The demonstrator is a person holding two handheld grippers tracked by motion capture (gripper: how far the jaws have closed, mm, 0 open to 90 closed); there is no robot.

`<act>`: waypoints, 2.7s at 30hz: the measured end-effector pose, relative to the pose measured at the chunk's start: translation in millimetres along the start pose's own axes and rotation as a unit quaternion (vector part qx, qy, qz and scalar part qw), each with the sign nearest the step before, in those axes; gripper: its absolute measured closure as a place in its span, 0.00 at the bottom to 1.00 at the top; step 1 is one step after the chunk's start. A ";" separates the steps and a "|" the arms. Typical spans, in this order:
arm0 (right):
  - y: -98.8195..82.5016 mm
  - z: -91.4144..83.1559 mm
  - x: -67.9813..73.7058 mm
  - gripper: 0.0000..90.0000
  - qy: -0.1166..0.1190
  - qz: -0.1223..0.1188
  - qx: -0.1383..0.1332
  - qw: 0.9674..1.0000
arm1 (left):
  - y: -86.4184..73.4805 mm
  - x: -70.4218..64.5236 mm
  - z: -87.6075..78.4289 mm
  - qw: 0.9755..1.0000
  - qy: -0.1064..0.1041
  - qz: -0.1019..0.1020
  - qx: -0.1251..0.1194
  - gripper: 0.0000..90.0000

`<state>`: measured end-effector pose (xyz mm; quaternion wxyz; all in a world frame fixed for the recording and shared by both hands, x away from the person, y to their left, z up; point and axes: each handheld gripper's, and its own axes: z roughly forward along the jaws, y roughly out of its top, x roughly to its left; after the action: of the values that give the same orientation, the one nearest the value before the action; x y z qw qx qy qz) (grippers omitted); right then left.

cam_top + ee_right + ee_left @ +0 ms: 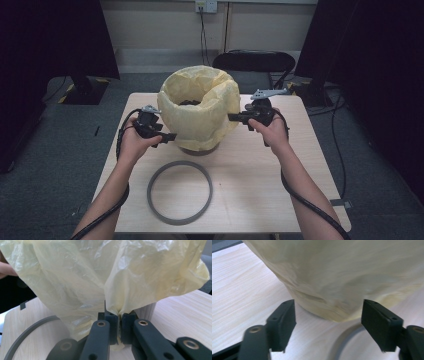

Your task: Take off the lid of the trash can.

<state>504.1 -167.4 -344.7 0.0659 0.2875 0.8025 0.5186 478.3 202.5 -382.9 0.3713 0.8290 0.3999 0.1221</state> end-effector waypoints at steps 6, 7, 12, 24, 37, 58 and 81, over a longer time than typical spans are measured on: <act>-3.5 4.5 -3.4 0.97 0.009 0.000 0.002 1.000 | -0.3 0.0 19.5 0.999 -0.005 0.033 0.027 0.31; -4.3 5.2 -3.8 0.97 0.010 0.001 0.002 1.000 | -1.0 0.9 20.2 0.999 -0.012 0.039 0.029 0.33; -7.3 10.7 -3.9 0.97 0.017 0.001 0.005 1.000 | -4.4 2.0 21.1 0.998 -0.045 0.049 0.017 0.51; -10.5 10.4 -5.4 0.96 0.018 0.006 -0.001 1.000 | -2.5 1.1 19.2 0.997 -0.050 0.042 0.031 0.81; -8.9 7.4 -2.0 0.97 0.019 0.009 -0.012 1.000 | 2.4 0.8 -4.7 0.998 -0.064 -0.016 0.000 1.00; 25.9 -17.2 15.4 0.96 -0.002 -0.017 -0.036 0.999 | 29.4 -5.2 -64.0 0.997 -0.035 -0.016 -0.062 1.00; 66.4 -27.6 21.3 0.96 -0.012 -0.046 -0.045 0.998 | 77.6 -4.5 -101.9 0.996 -0.016 0.000 -0.092 1.00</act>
<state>501.5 -158.3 -270.4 0.1122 0.2531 0.7899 0.5471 468.9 220.5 -256.4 0.4519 0.7934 0.3811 0.1453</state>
